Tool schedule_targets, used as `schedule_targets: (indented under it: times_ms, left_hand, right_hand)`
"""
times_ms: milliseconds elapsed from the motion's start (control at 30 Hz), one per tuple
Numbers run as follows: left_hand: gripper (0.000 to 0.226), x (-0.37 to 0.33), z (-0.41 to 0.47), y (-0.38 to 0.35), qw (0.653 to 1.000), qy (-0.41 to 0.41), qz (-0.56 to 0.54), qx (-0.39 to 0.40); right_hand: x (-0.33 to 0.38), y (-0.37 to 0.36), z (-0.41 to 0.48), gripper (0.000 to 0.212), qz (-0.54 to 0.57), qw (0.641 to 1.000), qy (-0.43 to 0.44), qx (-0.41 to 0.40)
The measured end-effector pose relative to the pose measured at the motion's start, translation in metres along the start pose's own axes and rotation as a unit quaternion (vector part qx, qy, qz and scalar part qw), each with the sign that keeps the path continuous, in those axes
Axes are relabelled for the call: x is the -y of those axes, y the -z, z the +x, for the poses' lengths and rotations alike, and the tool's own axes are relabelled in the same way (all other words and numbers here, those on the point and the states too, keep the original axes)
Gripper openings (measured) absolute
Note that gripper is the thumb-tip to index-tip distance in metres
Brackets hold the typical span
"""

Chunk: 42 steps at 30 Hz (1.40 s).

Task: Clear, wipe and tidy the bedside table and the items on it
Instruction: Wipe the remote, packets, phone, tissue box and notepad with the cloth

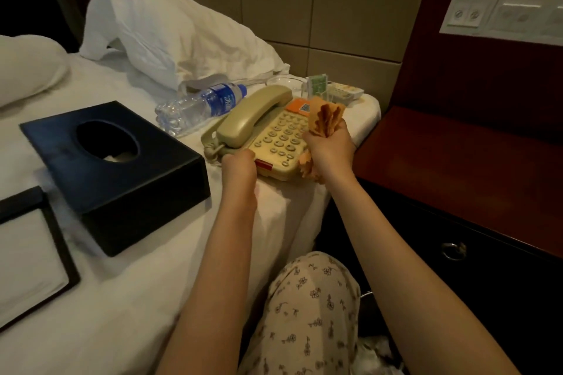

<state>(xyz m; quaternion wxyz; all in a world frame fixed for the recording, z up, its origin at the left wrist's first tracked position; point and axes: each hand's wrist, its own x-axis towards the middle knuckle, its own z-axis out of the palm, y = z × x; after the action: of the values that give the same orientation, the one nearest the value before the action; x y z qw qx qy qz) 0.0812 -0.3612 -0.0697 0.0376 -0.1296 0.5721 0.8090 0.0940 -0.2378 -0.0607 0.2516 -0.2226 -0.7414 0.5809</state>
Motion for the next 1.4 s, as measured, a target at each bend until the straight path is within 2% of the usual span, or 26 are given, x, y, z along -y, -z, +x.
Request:
schedule_targets:
  times_ms: [67,167,300,400,500,567,633,733,867,967,1067,1200,1400]
  left_hand:
    - [0.041,-0.006,-0.021,0.005,0.991,-0.050,0.126,0.017]
    - [0.048,-0.018,-0.058,0.019,0.948,-0.163,0.270,0.047]
    - [0.042,-0.048,-0.092,0.053,0.918,-0.278,0.280,-0.027]
    - [0.036,-0.065,-0.102,0.083,0.898,-0.335,0.265,-0.105]
    - [0.034,-0.072,-0.107,0.109,0.851,-0.392,0.291,-0.194]
    - [0.035,-0.071,-0.103,0.124,0.828,-0.403,0.311,-0.233]
    - [0.044,-0.069,-0.092,0.137,0.848,-0.336,0.332,-0.241]
    - [0.056,-0.062,-0.075,0.149,0.898,-0.214,0.330,-0.199]
    - [0.065,-0.052,-0.065,0.144,0.929,-0.192,0.272,-0.161]
    - [0.069,-0.050,-0.063,0.140,0.937,-0.199,0.237,-0.163]
    - [0.070,-0.049,-0.061,0.140,0.938,-0.207,0.226,-0.164]
    - [0.072,-0.050,-0.057,0.143,0.951,-0.191,0.184,-0.160]
    - [0.073,-0.063,-0.069,0.141,0.976,-0.156,0.082,-0.128]
  right_hand:
    - [0.009,-0.005,-0.011,0.043,-0.017,0.999,0.022,0.023]
    - [0.021,-0.019,-0.028,0.041,-0.025,0.996,0.053,0.060]
    - [0.036,-0.043,-0.051,0.034,-0.026,0.985,0.089,0.144]
    - [0.049,-0.060,-0.063,0.018,-0.050,0.973,0.113,0.194]
    - [0.064,-0.075,-0.071,0.011,-0.099,0.955,0.113,0.255]
    - [0.071,-0.082,-0.075,0.018,-0.145,0.938,0.118,0.293]
    - [0.076,-0.088,-0.077,0.022,-0.174,0.927,0.134,0.304]
    - [0.085,-0.095,-0.077,0.030,-0.255,0.902,0.174,0.302]
    - [0.100,-0.109,-0.079,0.059,-0.414,0.832,0.201,0.309]
    - [0.107,-0.119,-0.084,0.066,-0.462,0.808,0.204,0.303]
    - [0.101,-0.128,-0.087,0.054,-0.425,0.831,0.216,0.285]
    - [0.093,-0.123,-0.091,0.051,-0.371,0.869,0.228,0.236]
    - [0.104,-0.070,-0.092,0.050,-0.368,0.881,0.214,0.206]
